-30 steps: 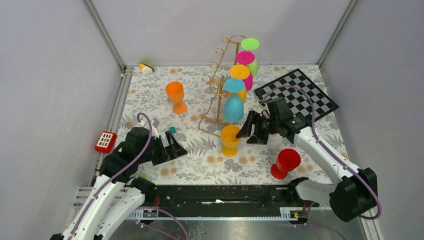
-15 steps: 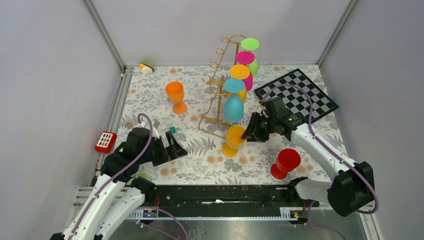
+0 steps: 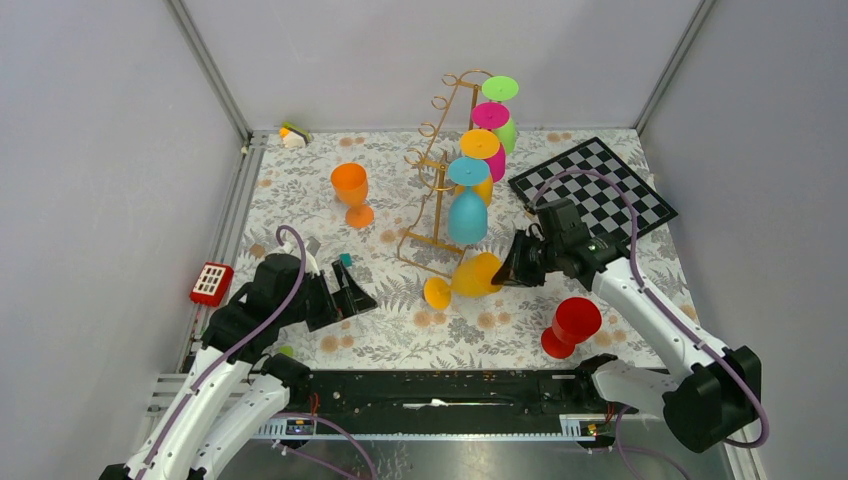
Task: Place the wine glass upside down on the wine glass rack
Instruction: Pick up the wine glass at the center of the board, then turn the wine glass upside down at the wine rack.
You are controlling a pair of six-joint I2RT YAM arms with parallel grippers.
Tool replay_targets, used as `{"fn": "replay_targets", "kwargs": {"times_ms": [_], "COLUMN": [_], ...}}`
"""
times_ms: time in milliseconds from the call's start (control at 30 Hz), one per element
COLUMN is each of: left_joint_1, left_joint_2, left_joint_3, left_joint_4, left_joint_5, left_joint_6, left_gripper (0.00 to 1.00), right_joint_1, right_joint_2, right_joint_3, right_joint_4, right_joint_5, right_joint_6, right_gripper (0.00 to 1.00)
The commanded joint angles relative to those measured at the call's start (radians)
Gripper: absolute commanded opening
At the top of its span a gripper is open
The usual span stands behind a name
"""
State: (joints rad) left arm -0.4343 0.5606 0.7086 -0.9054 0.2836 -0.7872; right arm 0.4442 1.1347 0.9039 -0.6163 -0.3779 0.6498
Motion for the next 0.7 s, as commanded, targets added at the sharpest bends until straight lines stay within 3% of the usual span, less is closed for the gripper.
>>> {"fn": "replay_targets", "kwargs": {"times_ms": [0, 400, 667], "left_joint_1": [0.003, 0.004, -0.010], "left_joint_2": [-0.001, 0.017, 0.041], "left_joint_3": [0.009, 0.013, -0.066], "left_joint_4": [0.052, 0.060, 0.232], "left_joint_5": [0.025, 0.069, 0.185], "left_joint_6": [-0.011, -0.004, -0.076], "left_gripper": [0.99, 0.99, 0.95], "right_joint_1": [0.005, 0.005, 0.005], "right_joint_2": [-0.042, -0.177, -0.203], "right_joint_3": [0.017, -0.077, -0.096], "right_joint_4": [-0.061, -0.059, -0.119], "right_joint_5": [0.001, -0.109, -0.127], "right_joint_6": [-0.042, -0.048, -0.081], "right_gripper": [0.00, 0.00, 0.00]}}
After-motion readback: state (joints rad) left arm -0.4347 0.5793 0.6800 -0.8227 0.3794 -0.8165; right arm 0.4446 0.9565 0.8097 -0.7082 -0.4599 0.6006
